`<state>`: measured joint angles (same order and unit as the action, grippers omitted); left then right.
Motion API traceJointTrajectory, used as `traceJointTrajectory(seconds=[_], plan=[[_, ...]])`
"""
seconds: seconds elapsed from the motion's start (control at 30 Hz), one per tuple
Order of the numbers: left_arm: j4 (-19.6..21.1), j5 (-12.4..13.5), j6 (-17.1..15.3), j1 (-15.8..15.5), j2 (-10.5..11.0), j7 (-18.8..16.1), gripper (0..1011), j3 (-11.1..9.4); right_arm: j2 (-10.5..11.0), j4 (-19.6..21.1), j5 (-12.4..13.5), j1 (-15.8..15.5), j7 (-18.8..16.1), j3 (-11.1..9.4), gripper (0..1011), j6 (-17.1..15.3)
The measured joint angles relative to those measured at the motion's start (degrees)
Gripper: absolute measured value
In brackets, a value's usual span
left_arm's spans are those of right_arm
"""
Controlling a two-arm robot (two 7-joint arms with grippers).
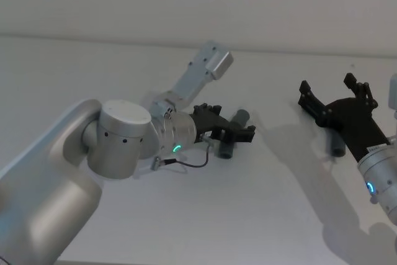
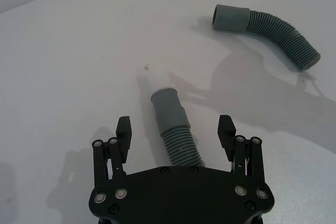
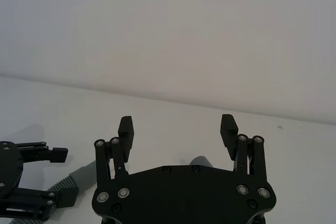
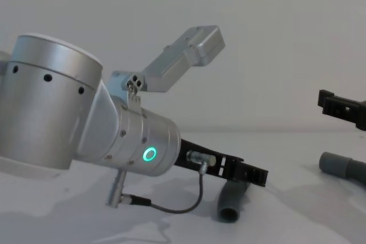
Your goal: Use both hands to pick up one end of the pipe from the table, align the ends, and insert them.
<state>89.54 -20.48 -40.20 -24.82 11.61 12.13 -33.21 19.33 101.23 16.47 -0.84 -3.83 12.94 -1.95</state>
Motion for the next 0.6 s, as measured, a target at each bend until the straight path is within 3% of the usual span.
traceJointTrajectory(seconds=[0.6], plan=[[-1.24,0.41,-2.02,-1.90,0.05,2.27,1001,-0.21,0.00,0.00,0.00,0.00,0.00,0.00,1004,0.00]])
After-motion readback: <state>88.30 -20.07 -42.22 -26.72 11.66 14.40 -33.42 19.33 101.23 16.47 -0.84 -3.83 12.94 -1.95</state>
